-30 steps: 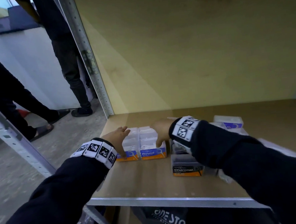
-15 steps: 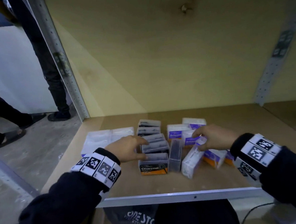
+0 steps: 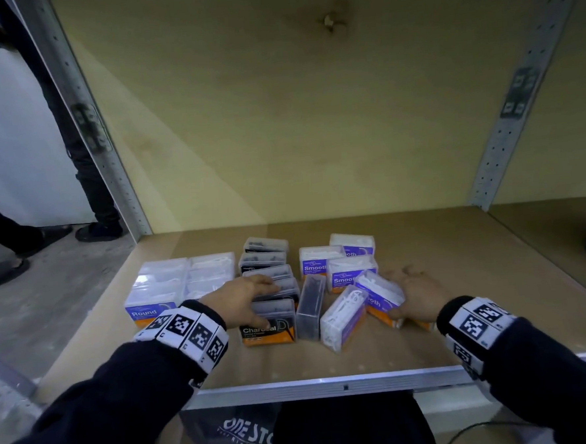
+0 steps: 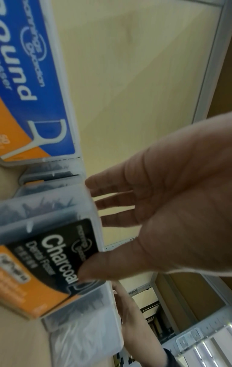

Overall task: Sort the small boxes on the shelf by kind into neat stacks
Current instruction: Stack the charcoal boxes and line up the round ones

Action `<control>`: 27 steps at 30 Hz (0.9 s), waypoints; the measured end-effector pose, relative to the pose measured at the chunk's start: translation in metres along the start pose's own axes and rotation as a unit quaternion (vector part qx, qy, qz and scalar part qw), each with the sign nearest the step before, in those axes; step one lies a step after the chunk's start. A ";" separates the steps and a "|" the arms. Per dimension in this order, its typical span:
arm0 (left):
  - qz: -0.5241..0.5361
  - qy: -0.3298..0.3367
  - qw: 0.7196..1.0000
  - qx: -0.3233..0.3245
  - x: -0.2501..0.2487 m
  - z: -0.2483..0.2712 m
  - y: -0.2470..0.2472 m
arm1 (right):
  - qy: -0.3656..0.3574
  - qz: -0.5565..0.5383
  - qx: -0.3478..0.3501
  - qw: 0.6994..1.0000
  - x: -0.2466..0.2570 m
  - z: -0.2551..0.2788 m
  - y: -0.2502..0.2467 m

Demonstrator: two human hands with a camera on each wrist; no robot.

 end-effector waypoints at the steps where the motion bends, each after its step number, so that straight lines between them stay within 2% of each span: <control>1: -0.002 -0.001 1.000 -0.002 0.000 0.000 0.000 | 0.008 0.002 -0.004 1.000 -0.007 -0.002 -0.001; 10: 0.008 -0.017 1.000 -0.025 0.000 0.001 0.004 | 0.131 -0.019 -0.042 0.990 -0.089 -0.010 -0.027; 15: 0.024 -0.027 0.999 -0.034 0.000 0.002 0.006 | 0.137 0.022 -0.032 0.990 -0.074 -0.002 -0.036; 17: 0.026 -0.028 0.999 -0.038 0.000 0.003 0.007 | 0.081 0.048 -0.061 0.994 -0.043 0.006 -0.046; 18: 0.027 -0.029 0.998 -0.041 -0.001 0.003 0.007 | 0.030 0.052 -0.070 0.996 -0.021 0.012 -0.049; 20: 0.032 -0.030 0.998 -0.046 -0.002 0.004 0.008 | -0.103 0.043 -0.042 0.993 0.031 0.028 -0.042; 22: 0.039 -0.031 0.997 -0.051 -0.003 0.005 0.008 | -0.206 0.054 0.003 0.977 0.073 0.041 -0.025; 24: 0.045 -0.030 0.997 -0.055 -0.004 0.005 0.008 | -0.251 0.093 0.027 0.963 0.096 0.042 -0.008; 27: 0.054 -0.029 0.996 -0.059 -0.004 0.006 0.007 | -0.241 0.149 0.037 0.958 0.101 0.030 0.005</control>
Point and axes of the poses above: each hand's wrist, its own z-axis away from the middle knuckle, its own y-axis out of the palm, x = y × z, the point moved 9 cm from there along -z, towards the middle knuckle, and after that the axes turned 4 degrees about y, right-handed, at the moved point
